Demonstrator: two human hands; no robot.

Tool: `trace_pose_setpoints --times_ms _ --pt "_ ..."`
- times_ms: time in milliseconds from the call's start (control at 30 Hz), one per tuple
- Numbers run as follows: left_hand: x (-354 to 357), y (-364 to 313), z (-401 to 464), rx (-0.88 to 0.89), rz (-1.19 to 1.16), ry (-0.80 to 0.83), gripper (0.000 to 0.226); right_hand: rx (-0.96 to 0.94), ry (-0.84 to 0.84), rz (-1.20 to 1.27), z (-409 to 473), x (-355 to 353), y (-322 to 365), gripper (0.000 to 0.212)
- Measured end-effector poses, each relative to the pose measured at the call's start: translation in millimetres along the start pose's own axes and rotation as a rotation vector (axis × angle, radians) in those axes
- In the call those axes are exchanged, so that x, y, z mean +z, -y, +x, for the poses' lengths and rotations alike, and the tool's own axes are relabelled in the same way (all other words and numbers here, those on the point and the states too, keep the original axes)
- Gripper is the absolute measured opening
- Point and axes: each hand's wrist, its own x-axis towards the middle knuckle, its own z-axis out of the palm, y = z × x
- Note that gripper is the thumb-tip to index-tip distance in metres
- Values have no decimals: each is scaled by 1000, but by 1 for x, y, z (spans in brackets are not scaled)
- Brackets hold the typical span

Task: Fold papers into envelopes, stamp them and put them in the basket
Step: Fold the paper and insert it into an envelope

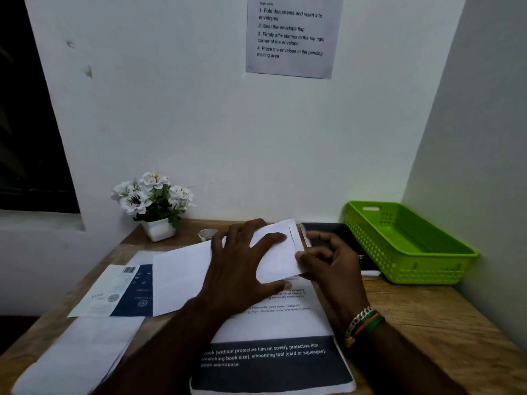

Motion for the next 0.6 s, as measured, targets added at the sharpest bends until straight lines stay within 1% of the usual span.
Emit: trace_pose_setpoints --times_ms 67,100,167,233,267,333,400,467,500,567,600 --pt "-2 -2 1 49 -21 -48 81 80 -21 56 0 -1 7 25" --pt "-4 -4 2 76 -33 -64 81 106 -31 80 -1 -2 11 19" --pt "-9 -9 4 122 -47 -73 84 139 -63 160 -3 -4 17 15" --pt "-19 -18 4 144 -79 -96 83 130 -88 225 -9 -4 28 11" --pt "-25 -24 2 131 -125 -125 78 99 -95 235 -13 -5 34 10" --pt "-37 -39 -2 60 -257 -228 58 -5 -110 208 -24 -2 46 9" --pt "-52 -58 -4 -67 -350 -369 40 -167 -153 120 -38 5 59 13" --pt "-70 -77 -3 -200 -458 -482 35 -359 -205 -13 -52 16 72 18" --pt "-79 -85 -2 -248 -566 -518 33 -438 -223 -46 -59 22 78 19" --pt "-97 -98 1 -312 -789 -545 29 -551 -204 -38 -73 34 90 17" --pt "-105 -102 2 -332 -842 -551 27 -596 -168 -45 -78 39 94 15"
